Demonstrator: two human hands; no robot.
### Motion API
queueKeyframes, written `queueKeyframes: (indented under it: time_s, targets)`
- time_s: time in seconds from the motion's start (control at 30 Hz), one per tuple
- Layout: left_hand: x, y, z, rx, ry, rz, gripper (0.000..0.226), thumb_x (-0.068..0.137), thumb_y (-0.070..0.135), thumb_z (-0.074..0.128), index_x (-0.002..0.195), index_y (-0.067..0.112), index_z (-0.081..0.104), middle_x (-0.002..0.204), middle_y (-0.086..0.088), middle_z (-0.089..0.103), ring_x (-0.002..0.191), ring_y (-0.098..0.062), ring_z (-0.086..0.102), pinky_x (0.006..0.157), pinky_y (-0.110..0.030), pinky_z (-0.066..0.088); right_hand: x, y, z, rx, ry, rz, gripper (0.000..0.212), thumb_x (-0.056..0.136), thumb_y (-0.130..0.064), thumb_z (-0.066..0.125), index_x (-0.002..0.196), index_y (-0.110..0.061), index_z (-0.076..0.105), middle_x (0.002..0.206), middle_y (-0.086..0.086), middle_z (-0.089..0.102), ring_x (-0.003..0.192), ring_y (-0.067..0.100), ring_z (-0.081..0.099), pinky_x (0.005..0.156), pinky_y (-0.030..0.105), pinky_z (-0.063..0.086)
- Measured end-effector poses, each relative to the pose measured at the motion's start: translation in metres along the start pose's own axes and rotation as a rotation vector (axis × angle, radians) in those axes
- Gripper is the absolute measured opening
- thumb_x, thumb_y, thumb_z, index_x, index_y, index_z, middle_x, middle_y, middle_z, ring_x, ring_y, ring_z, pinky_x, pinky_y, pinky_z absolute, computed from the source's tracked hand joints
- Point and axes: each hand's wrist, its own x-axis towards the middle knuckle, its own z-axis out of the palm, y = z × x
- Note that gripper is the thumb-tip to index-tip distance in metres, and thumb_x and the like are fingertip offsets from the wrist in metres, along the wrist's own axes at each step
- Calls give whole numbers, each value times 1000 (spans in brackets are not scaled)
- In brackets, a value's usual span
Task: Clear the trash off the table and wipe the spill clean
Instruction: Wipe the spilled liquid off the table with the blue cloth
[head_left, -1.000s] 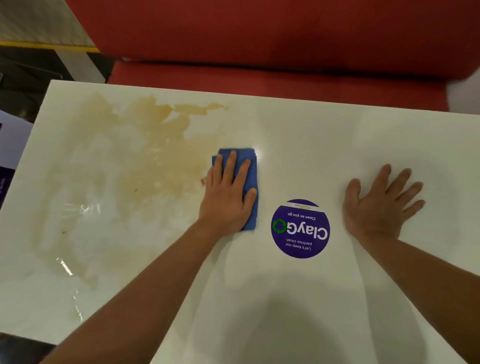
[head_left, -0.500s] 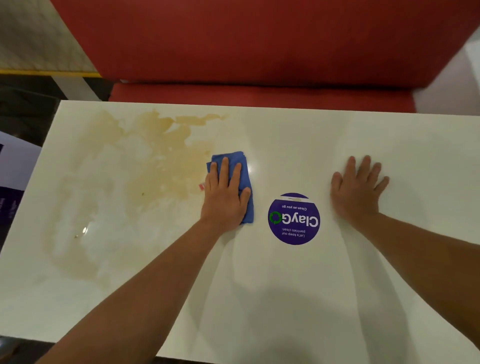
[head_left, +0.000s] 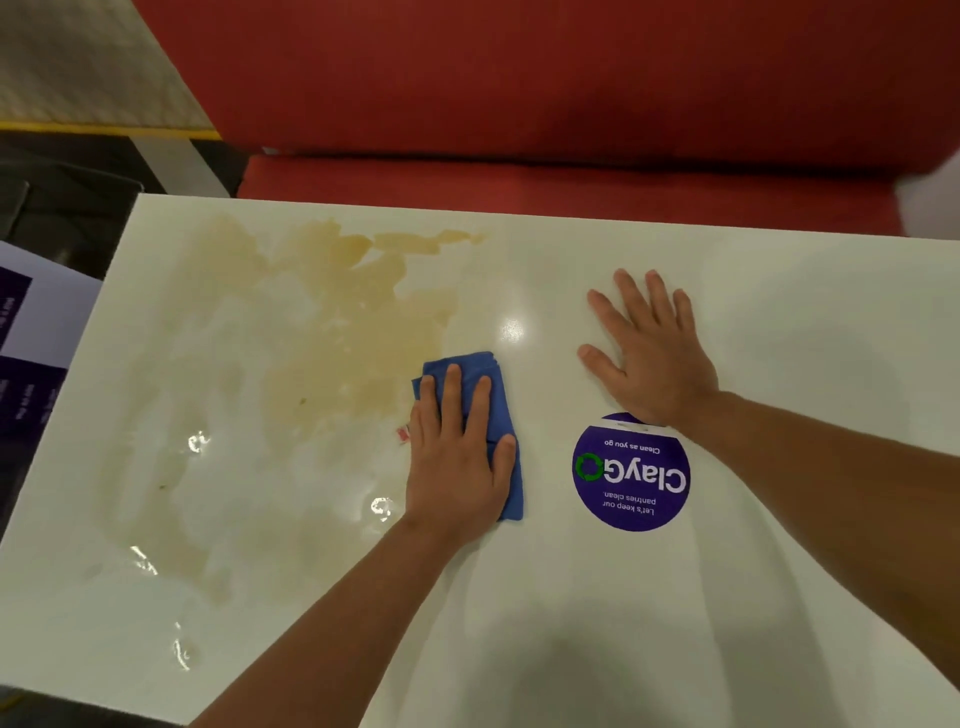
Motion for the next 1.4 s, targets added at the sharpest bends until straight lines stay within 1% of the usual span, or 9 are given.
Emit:
queueKeyframes:
  time_s: [0.13,0.4,0.53,0.67,0.77,0.9,1.1,1.2,1.4]
  targets:
    - [33,-1,-5,5,-2,40,68,103,49,36,162,19,21,170,-13,9,156,-38,0,126,-49,4,0,0,1,24,29,3,74,99,-69,18,162,-29,17,172,6,4,158,34,-3,126,55,2]
    - [165,-18,-29,18,-57,14,70,102,53,24,163,21,14,170,-13,5,155,-40,-2,126,-52,2,-1,2,2,0,31,-13,74,101,-68,15,163,-28,17,172,7,3,158,34,-2,126,56,4]
    - [113,-9,-19,-1,15,-22,67,104,50,25,162,16,21,168,-17,11,154,-43,2,126,-53,4,-1,2,2,0,44,-9,74,100,-69,14,163,-29,17,172,6,3,158,34,-2,126,56,6]
    - [35,5,-4,-24,-9,0,64,105,45,32,162,16,21,169,-15,9,155,-39,-1,126,-50,4,0,3,4,6,56,-2,73,100,-68,19,162,-29,20,172,6,5,158,34,0,126,57,7]
    - [29,5,-3,0,-37,27,66,104,48,33,162,18,21,169,-13,10,156,-38,1,127,-49,5,0,3,5,13,65,-4,73,100,-67,21,162,-28,21,172,6,7,158,35,1,126,56,7]
    - [87,-3,-13,18,-65,97,69,103,53,27,162,18,18,170,-13,7,155,-39,1,126,-51,5,1,3,7,13,77,-8,73,100,-68,21,162,-28,22,172,6,8,158,34,3,126,56,6]
    - [188,-4,-32,26,-68,-94,67,107,48,29,163,17,9,169,-17,0,154,-45,-3,124,-52,0,-1,2,6,27,107,-9,75,99,-69,14,162,-28,24,171,6,10,158,34,4,127,55,6]
    - [164,6,-23,33,-37,-118,66,108,47,27,163,16,8,169,-18,0,154,-44,-4,125,-52,0,-1,1,7,22,111,-11,75,99,-69,16,162,-27,23,171,6,10,158,34,5,127,54,6]
    - [31,25,1,7,-48,-2,65,106,46,24,161,13,20,168,-18,11,155,-42,5,126,-55,12,-1,2,8,33,121,-17,74,100,-68,20,161,-27,25,171,7,12,157,35,6,126,56,9]
